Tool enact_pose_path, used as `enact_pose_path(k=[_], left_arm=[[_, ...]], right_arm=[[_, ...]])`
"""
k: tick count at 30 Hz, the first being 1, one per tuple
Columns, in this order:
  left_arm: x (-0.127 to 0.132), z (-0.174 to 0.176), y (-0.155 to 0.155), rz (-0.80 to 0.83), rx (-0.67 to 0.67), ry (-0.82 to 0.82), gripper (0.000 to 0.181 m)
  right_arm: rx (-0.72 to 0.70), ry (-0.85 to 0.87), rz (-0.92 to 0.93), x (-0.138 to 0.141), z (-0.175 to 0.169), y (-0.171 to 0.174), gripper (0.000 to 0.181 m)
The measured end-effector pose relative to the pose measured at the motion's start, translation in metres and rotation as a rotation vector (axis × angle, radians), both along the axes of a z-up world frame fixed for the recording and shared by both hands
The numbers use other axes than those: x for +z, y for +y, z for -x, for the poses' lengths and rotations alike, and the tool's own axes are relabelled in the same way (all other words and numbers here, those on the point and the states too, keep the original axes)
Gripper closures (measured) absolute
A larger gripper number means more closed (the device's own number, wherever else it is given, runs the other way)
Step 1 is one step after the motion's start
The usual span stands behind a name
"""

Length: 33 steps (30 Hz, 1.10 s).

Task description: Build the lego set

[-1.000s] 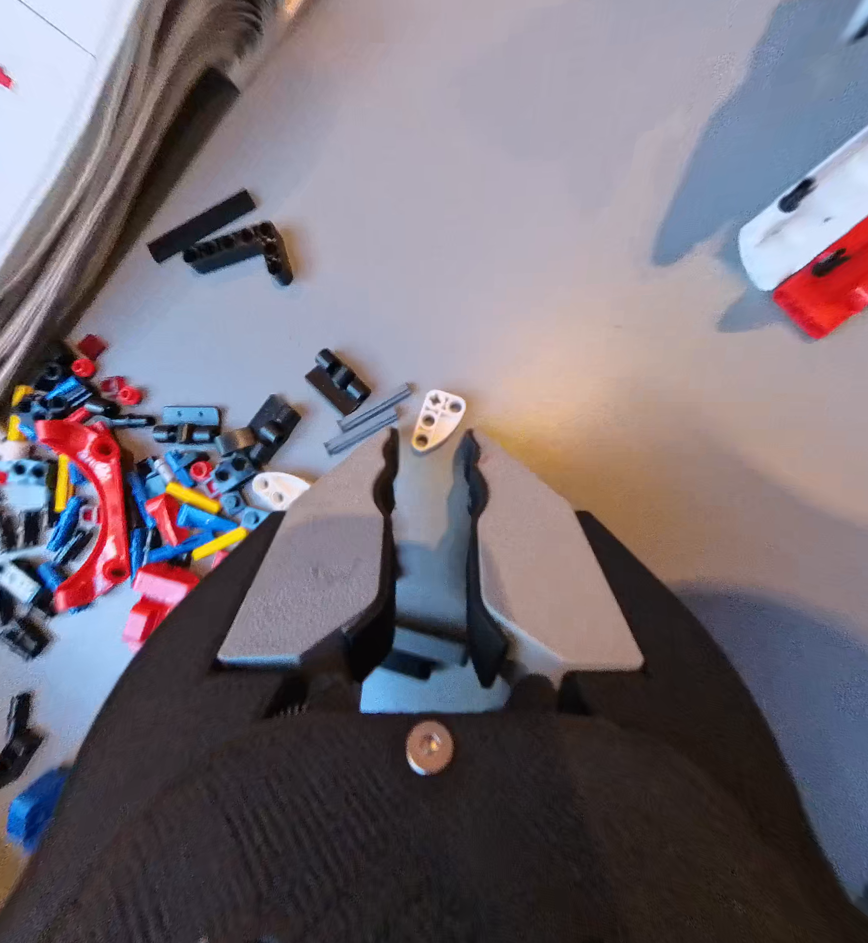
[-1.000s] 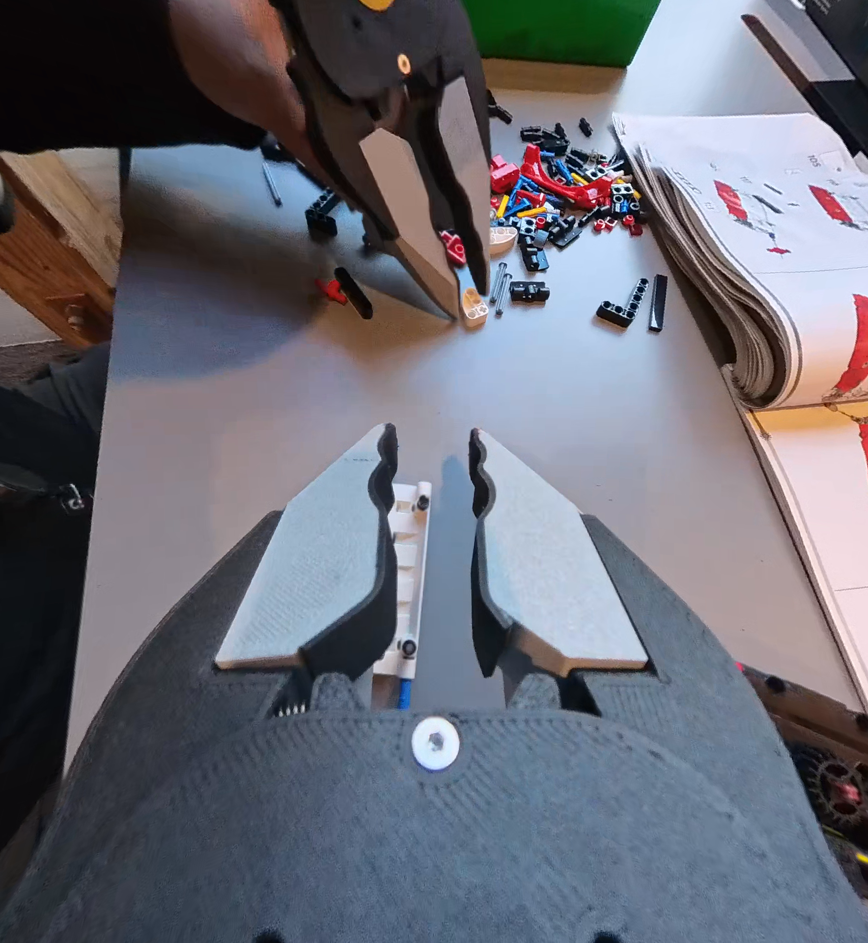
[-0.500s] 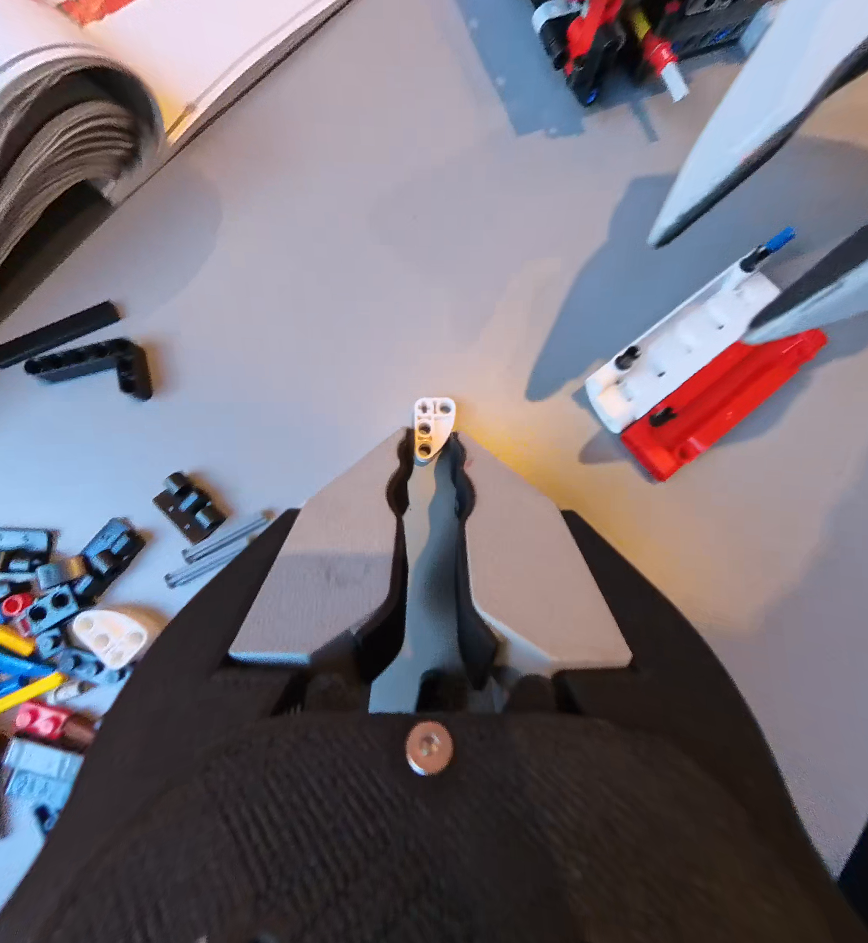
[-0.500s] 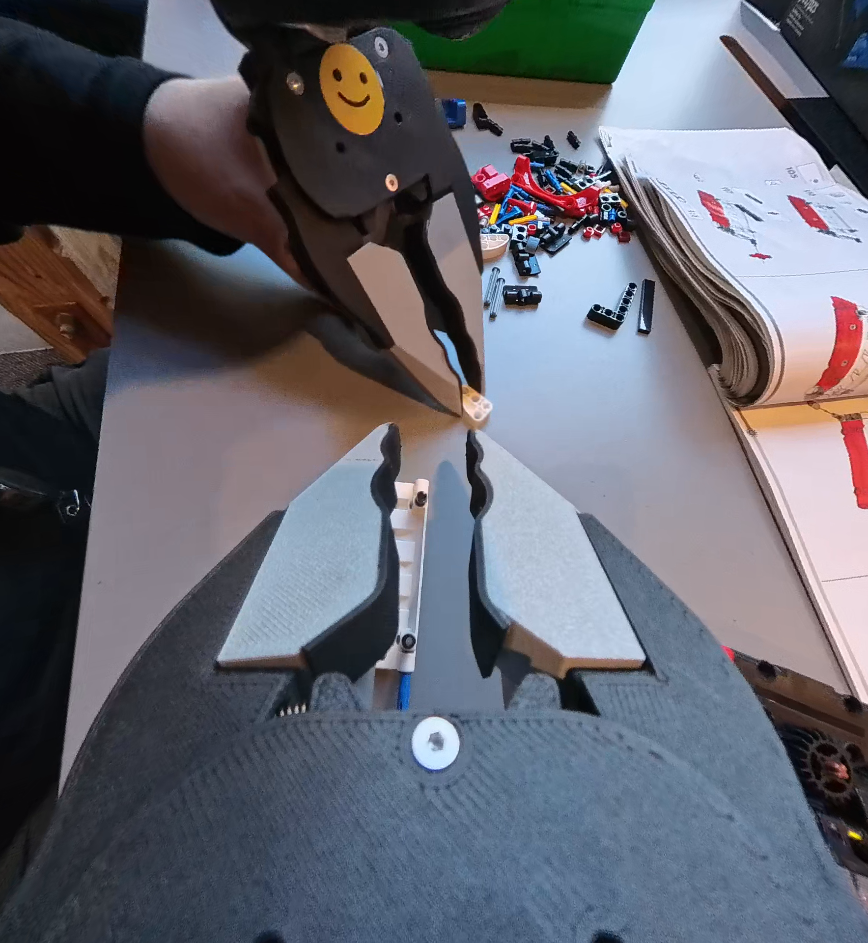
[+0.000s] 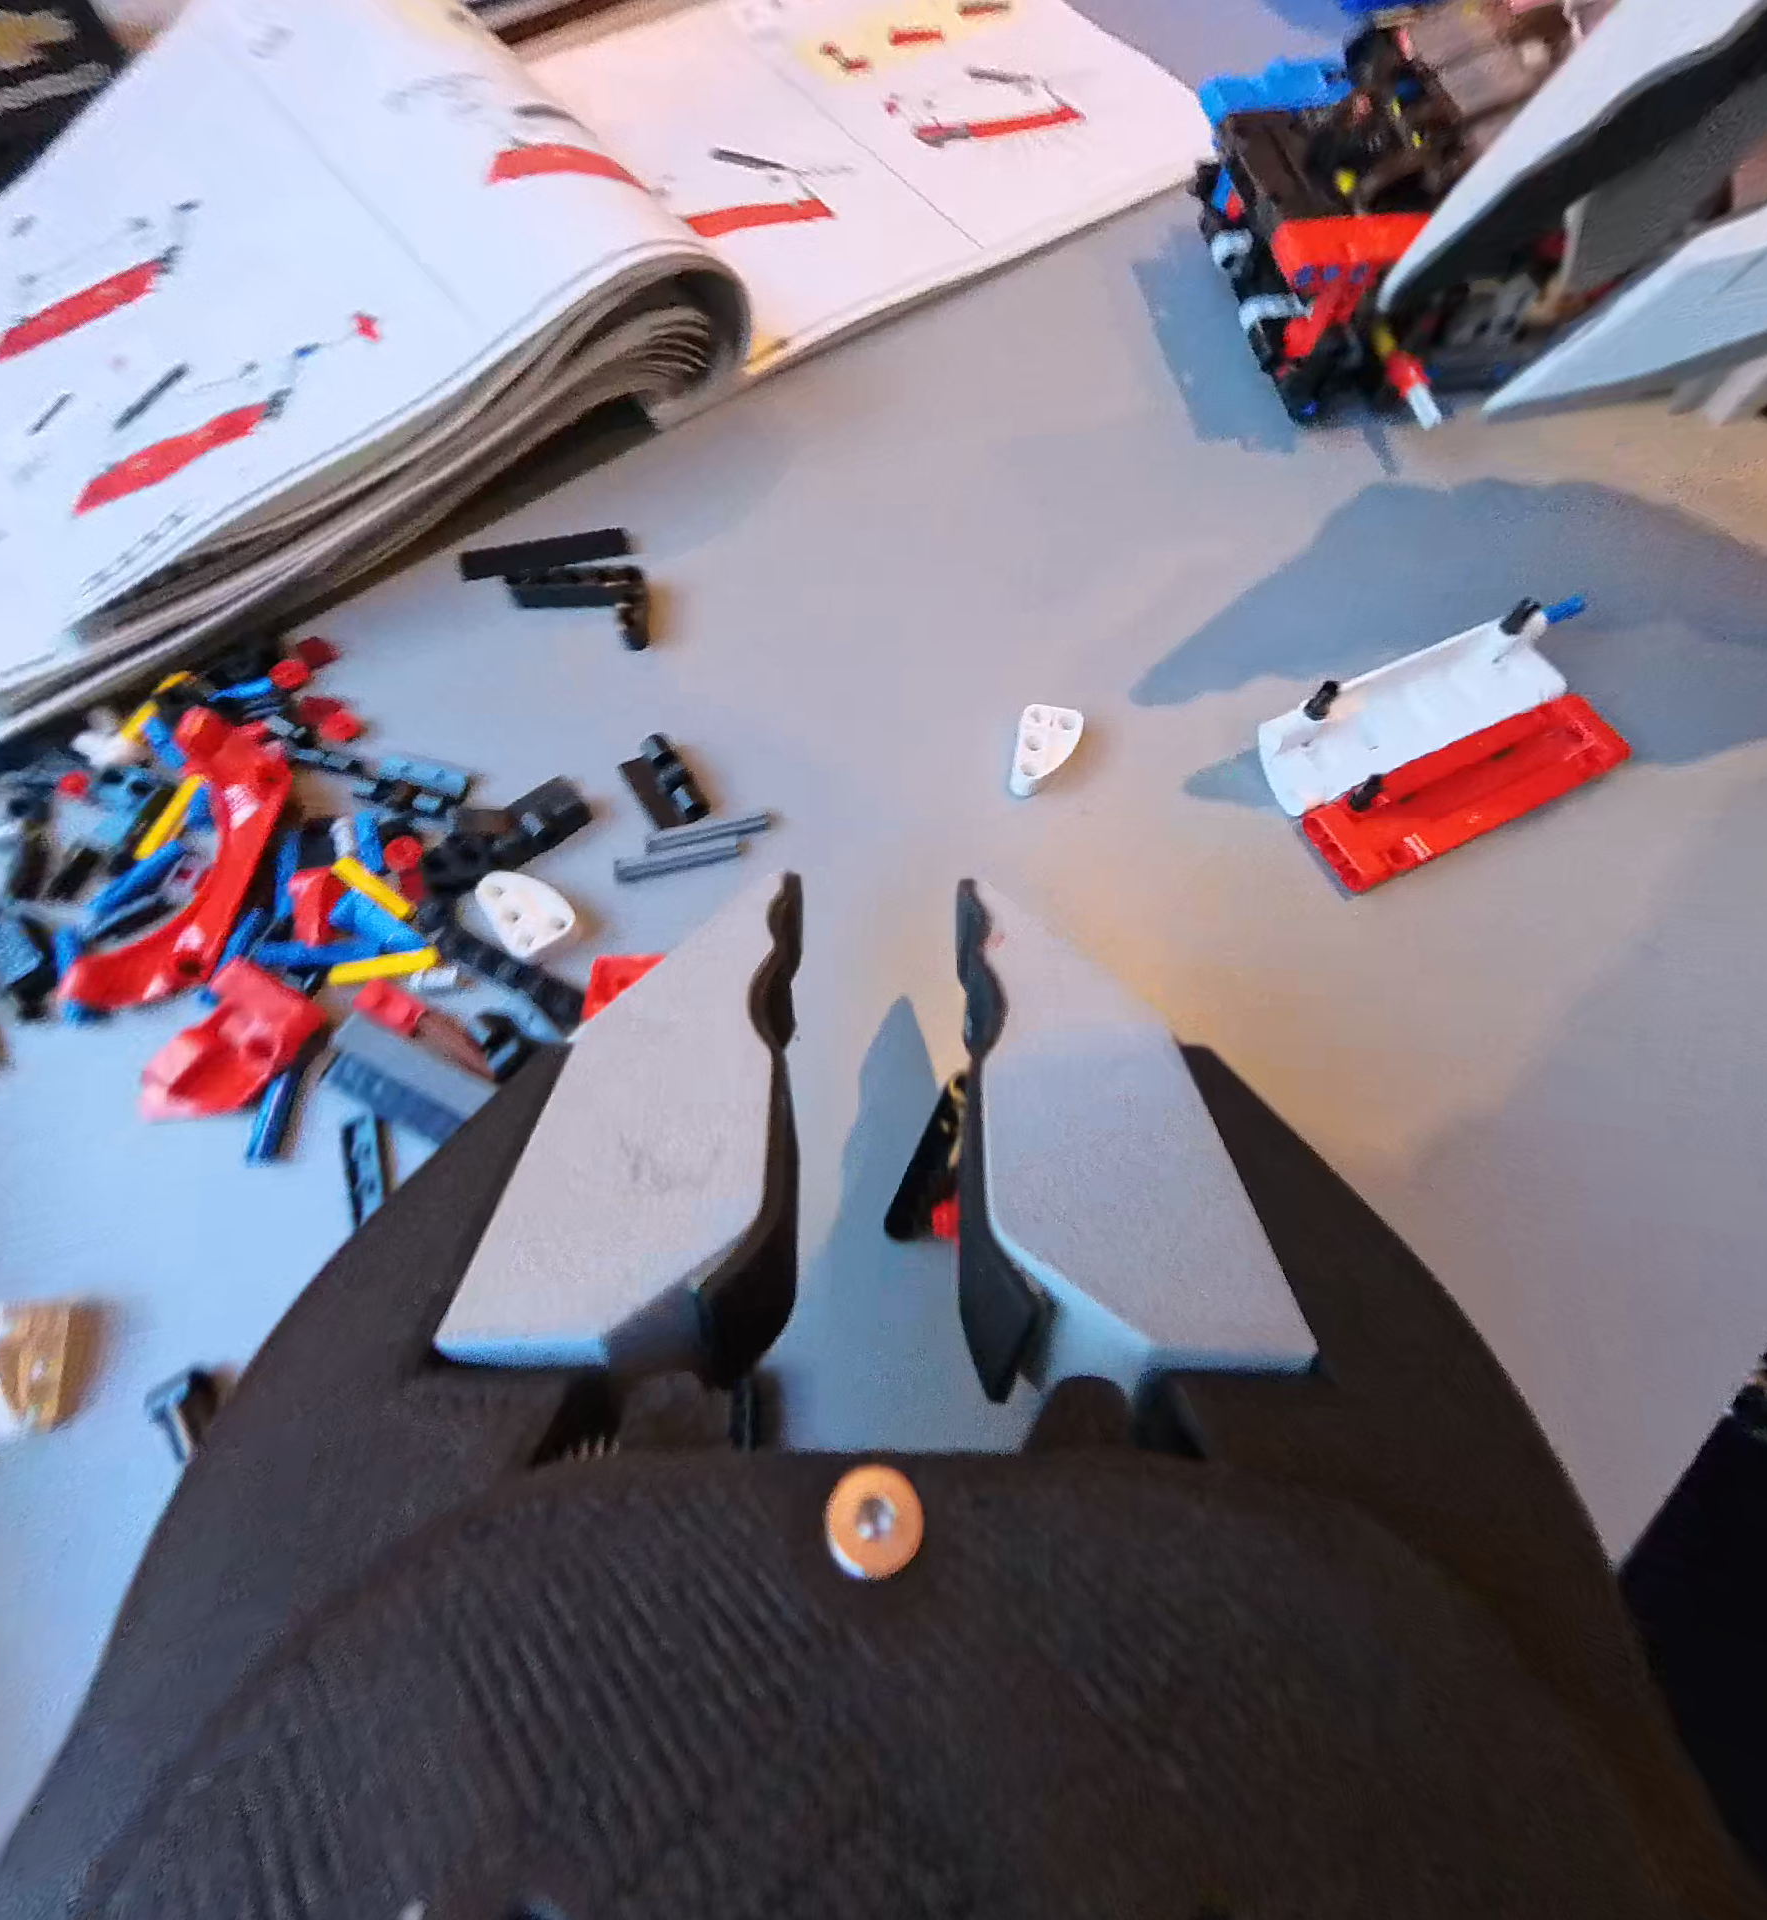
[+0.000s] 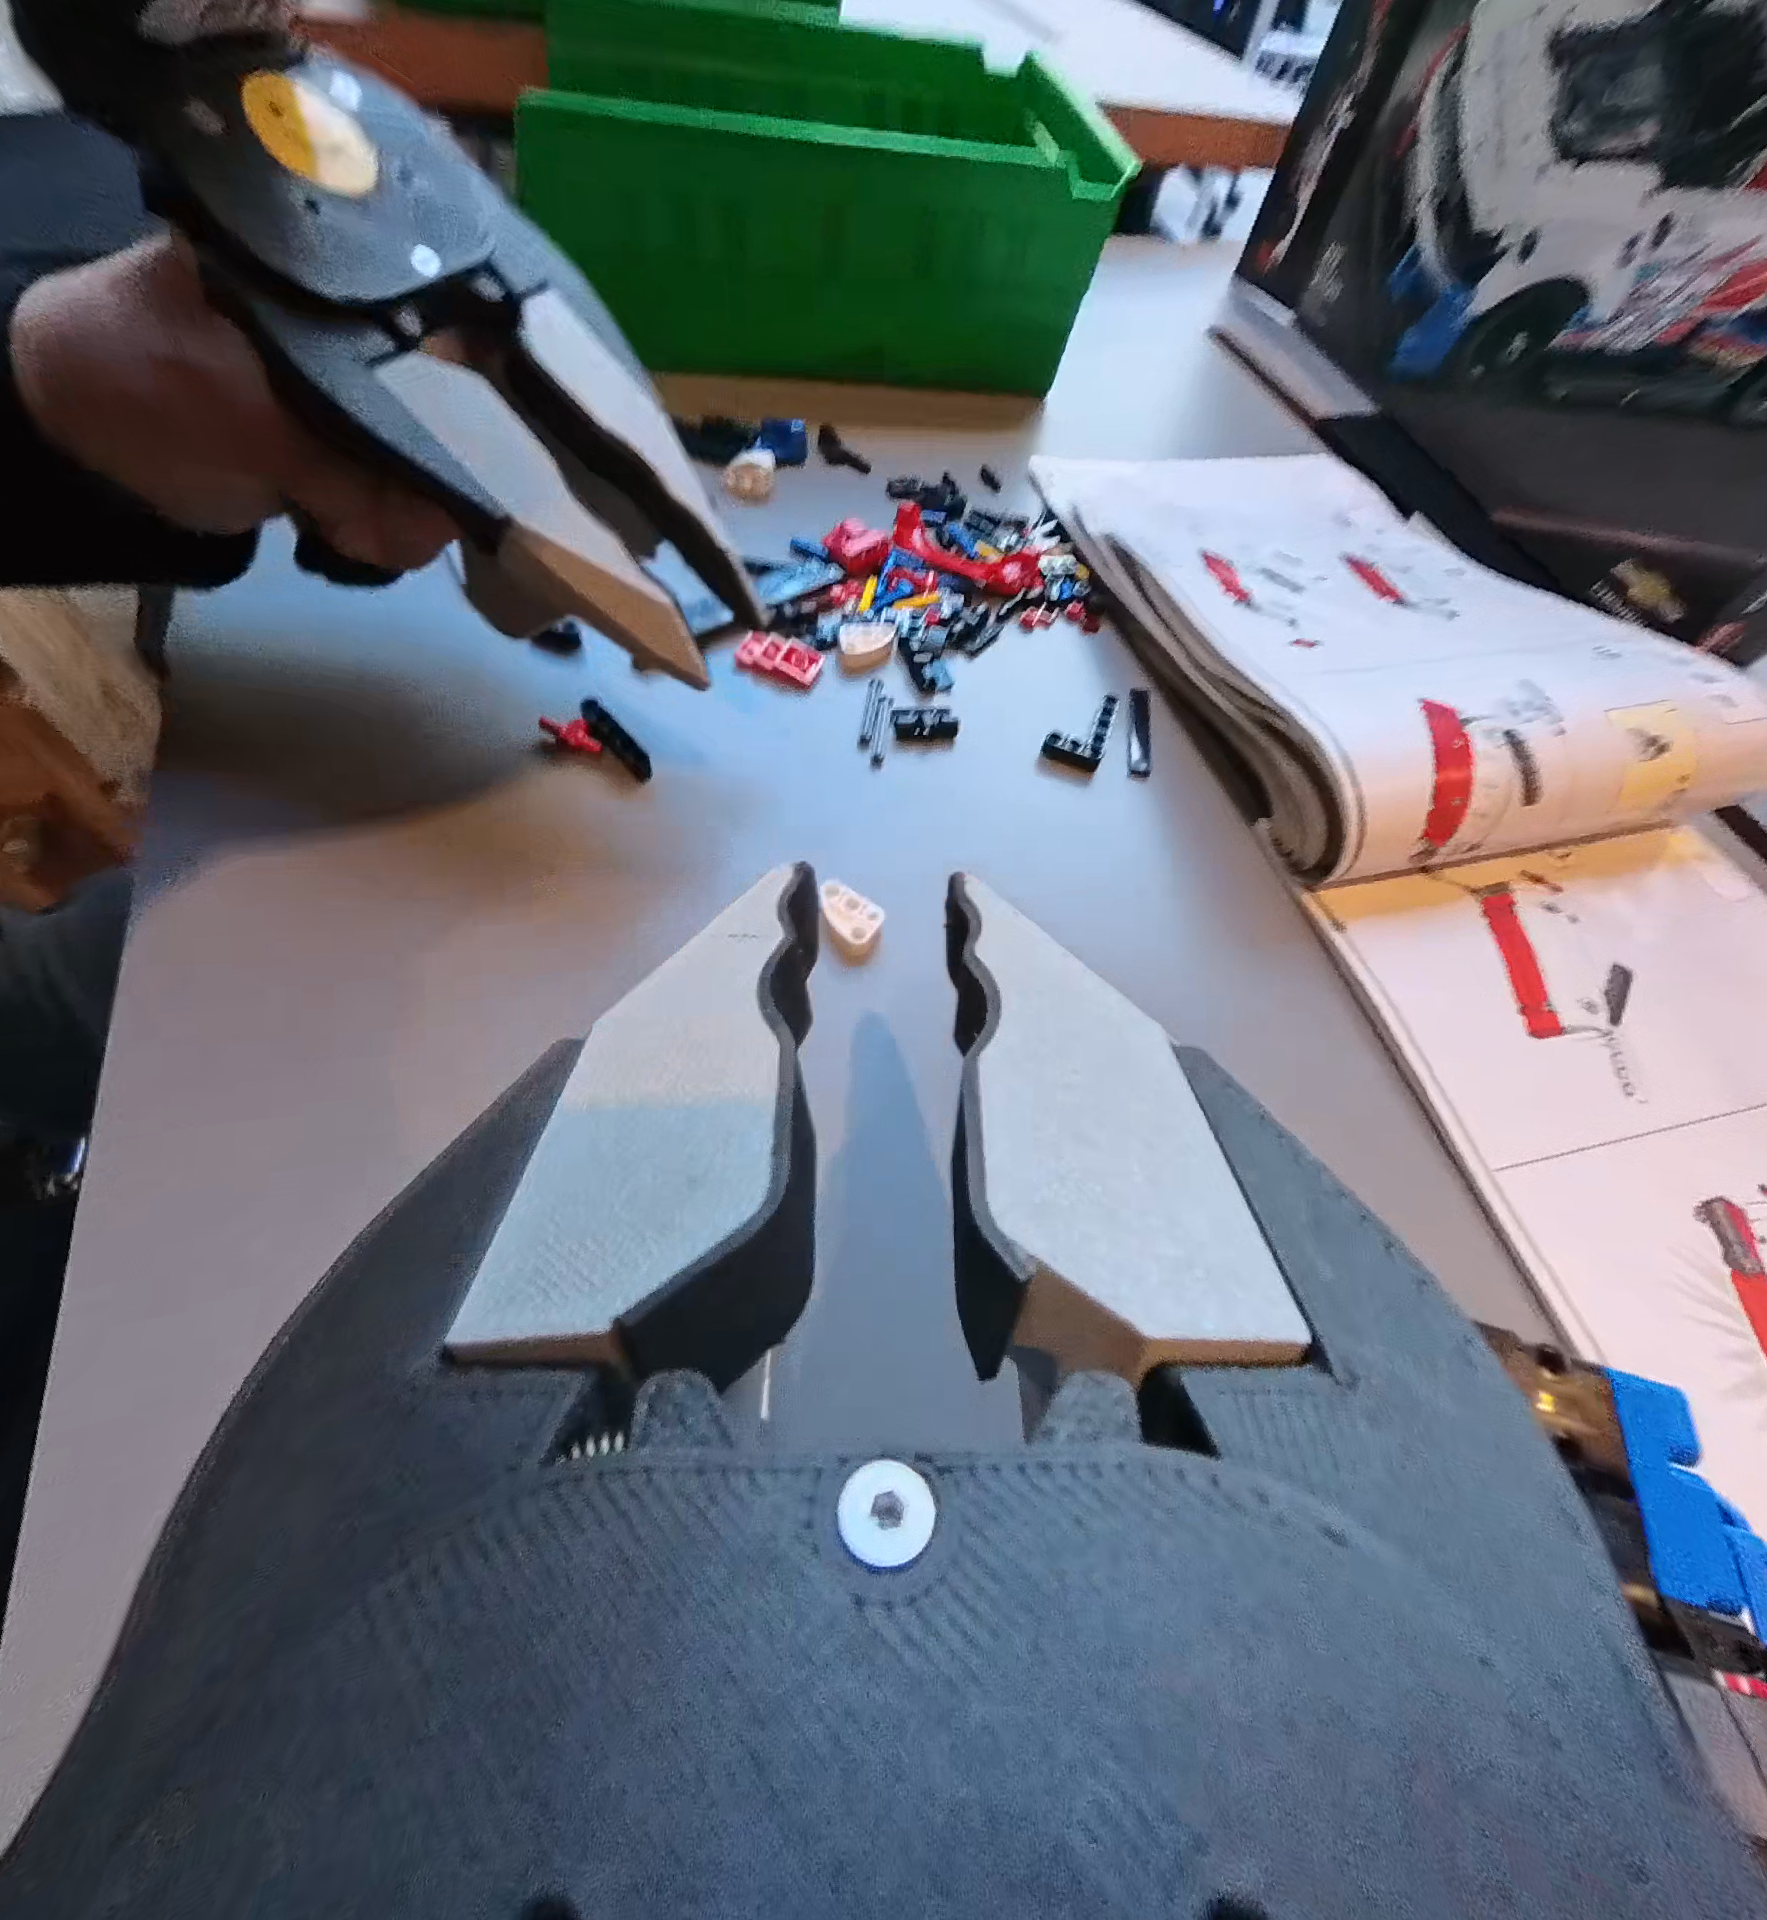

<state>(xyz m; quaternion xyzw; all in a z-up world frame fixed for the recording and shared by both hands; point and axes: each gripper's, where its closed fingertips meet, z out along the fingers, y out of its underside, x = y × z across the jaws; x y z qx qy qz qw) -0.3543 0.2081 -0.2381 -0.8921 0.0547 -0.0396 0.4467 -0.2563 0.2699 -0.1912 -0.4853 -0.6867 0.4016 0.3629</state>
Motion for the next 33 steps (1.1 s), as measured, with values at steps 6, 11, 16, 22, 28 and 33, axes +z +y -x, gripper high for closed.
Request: enact_pose_path(k=[6,11,16,22,28,33], left_arm=[[0.003,0.024,-0.021,-0.084,0.121,-0.059,0.155],[0.003,0.041,-0.031,-0.066,0.137,-0.017,0.157],[0.010,0.072,-0.046,-0.070,0.213,-0.014,0.158],[0.009,0.092,-0.056,-0.020,0.236,0.005,0.166],[0.013,0.112,-0.064,-0.004,0.286,0.022,0.181],[0.010,0.122,-0.071,0.007,0.329,0.027,0.181]], right_arm=[[-0.031,0.147,0.058,0.029,0.008,0.006,0.161],[-0.018,0.125,0.040,0.026,0.011,0.000,0.168],[-0.031,0.109,-0.005,0.019,0.010,-0.001,0.172],[-0.051,0.106,-0.010,0.016,0.010,0.002,0.176],[-0.056,0.090,-0.041,0.008,0.006,0.001,0.176],[-0.061,0.086,-0.041,0.006,0.002,0.002,0.176]])
